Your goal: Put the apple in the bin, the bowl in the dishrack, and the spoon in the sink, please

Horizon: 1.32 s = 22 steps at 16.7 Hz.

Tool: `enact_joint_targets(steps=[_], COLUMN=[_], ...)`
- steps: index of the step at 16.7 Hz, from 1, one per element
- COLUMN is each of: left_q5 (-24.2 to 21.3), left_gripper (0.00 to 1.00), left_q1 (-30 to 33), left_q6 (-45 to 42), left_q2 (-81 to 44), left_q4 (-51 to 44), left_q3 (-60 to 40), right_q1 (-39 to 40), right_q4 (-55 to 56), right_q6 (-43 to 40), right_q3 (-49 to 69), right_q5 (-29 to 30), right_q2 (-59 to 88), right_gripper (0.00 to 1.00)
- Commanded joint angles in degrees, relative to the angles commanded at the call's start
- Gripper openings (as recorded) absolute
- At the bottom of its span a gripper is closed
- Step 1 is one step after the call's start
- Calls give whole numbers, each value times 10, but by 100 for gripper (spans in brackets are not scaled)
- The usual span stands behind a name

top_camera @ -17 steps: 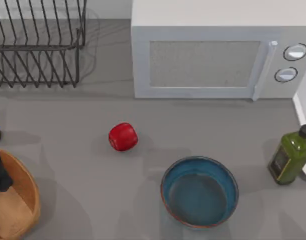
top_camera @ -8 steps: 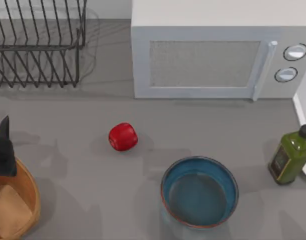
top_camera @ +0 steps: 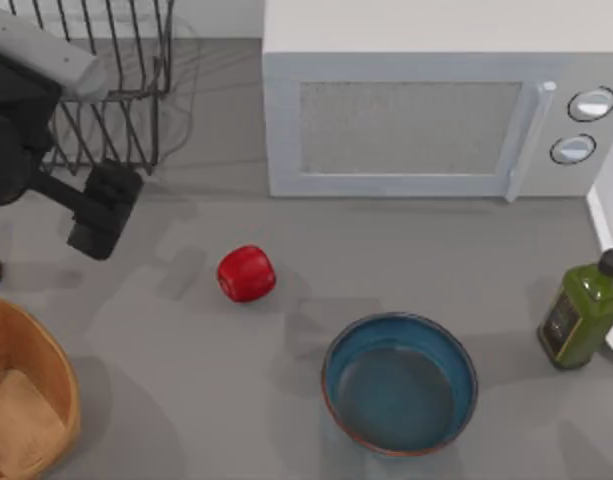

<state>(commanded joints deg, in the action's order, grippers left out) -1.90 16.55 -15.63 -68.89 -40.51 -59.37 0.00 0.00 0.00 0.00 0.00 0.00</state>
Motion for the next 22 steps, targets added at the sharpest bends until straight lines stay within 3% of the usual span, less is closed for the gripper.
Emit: enact_joint_targets(steps=[6, 11, 15, 22], left_q5=[-9, -14, -15, -15], left_gripper=[100, 100, 100, 100], left_q1=[78, 121, 131, 131], left_q6=[-74, -114, -124, -124], left_q2=[-354, -546, -592, -597], left_q4=[-191, -294, -321, -296], left_q3=[-289, -442, -480, -457], right_q1=[0, 0, 0, 0], right_q4=[0, 0, 0, 0], right_q6=[0, 0, 0, 0], right_q3=[0, 0, 0, 0], right_q5=[0, 0, 0, 0], right_q2=[0, 0, 0, 0], right_gripper=[100, 100, 100, 100])
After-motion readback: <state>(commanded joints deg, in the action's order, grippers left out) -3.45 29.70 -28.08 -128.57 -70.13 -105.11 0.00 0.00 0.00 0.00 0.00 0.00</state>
